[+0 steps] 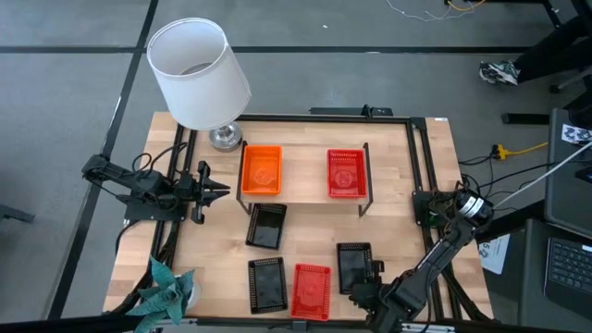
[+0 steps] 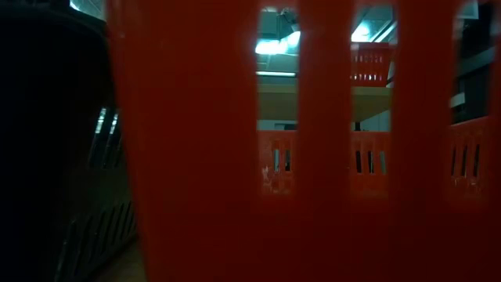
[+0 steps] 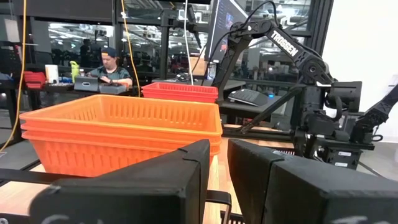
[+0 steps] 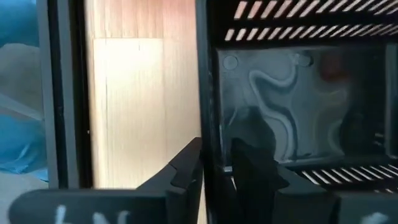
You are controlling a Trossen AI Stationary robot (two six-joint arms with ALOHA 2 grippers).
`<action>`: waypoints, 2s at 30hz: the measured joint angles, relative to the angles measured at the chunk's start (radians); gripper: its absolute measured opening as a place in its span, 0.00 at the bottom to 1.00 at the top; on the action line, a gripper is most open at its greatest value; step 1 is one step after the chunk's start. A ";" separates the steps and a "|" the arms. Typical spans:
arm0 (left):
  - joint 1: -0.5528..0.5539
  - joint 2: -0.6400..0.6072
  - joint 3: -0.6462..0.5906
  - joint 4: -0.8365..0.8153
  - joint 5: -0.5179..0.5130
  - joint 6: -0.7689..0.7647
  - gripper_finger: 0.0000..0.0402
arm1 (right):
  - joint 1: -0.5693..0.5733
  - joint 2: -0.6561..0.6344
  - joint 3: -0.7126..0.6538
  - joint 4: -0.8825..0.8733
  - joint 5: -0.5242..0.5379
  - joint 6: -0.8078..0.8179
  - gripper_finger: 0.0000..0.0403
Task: Stack baskets on shelf by color
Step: Put the bottom right black bin on the shelf
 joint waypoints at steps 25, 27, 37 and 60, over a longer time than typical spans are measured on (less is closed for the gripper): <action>0.000 0.000 0.000 0.000 0.000 0.000 0.13 | -0.011 -0.003 0.759 -0.300 0.324 0.021 0.00; 0.002 0.000 0.000 0.000 0.000 0.000 0.13 | -0.012 -0.003 0.838 -0.300 0.429 -0.105 0.00; 0.158 0.000 0.000 0.000 -0.001 0.000 0.13 | -0.156 -0.005 1.001 -0.372 0.588 -0.605 0.00; 0.187 0.000 0.000 0.000 0.000 0.000 0.13 | -0.632 -0.002 0.631 -0.421 0.251 -0.733 0.00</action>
